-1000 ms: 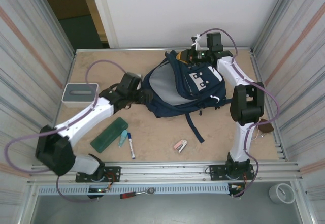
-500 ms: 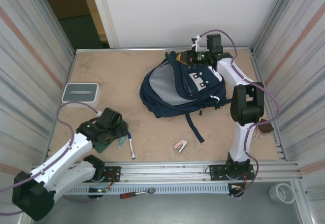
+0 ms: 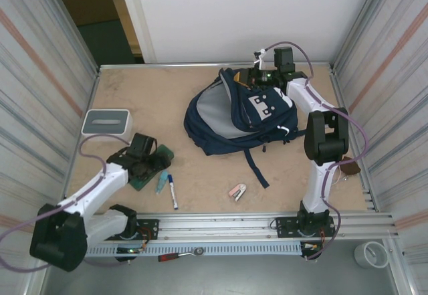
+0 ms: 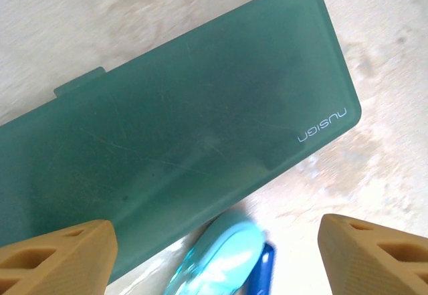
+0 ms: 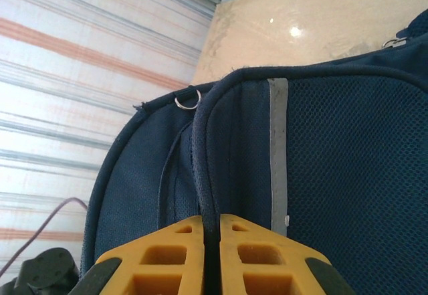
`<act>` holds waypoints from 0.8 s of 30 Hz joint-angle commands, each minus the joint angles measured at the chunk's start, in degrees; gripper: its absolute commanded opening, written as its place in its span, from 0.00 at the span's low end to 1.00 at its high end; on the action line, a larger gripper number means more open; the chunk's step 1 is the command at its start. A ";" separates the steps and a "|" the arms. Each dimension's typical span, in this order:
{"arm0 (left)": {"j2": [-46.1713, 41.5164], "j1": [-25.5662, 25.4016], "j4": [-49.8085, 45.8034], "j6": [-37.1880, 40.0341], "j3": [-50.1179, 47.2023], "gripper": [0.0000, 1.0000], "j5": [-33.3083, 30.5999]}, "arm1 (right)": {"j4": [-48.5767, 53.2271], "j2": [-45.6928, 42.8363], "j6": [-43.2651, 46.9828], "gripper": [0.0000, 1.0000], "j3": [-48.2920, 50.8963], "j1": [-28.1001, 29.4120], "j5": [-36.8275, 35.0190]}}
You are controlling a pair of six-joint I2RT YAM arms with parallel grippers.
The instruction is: Pack the student bag
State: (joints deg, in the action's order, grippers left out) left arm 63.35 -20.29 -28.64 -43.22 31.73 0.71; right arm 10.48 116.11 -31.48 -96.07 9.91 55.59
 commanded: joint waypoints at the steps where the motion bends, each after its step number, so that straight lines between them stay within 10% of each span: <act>1: 7.36 0.17 7.78 1.57 2.11 0.80 2.71 | 1.08 -1.51 -1.43 0.10 1.81 -1.04 -0.40; 15: 20.25 -2.65 -1.42 26.54 24.58 0.92 -15.07 | -0.02 -3.20 -1.12 0.12 4.03 -0.86 -0.24; 24: 23.10 -2.47 -5.01 32.62 23.95 0.99 -12.32 | -0.20 -2.23 -1.28 0.13 4.08 -0.86 -0.32</act>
State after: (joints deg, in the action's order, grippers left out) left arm 84.62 -22.94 -30.15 -14.63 55.22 -12.03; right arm 9.02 115.13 -32.51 -92.82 9.78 56.62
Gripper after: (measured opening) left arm 0.987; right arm 0.126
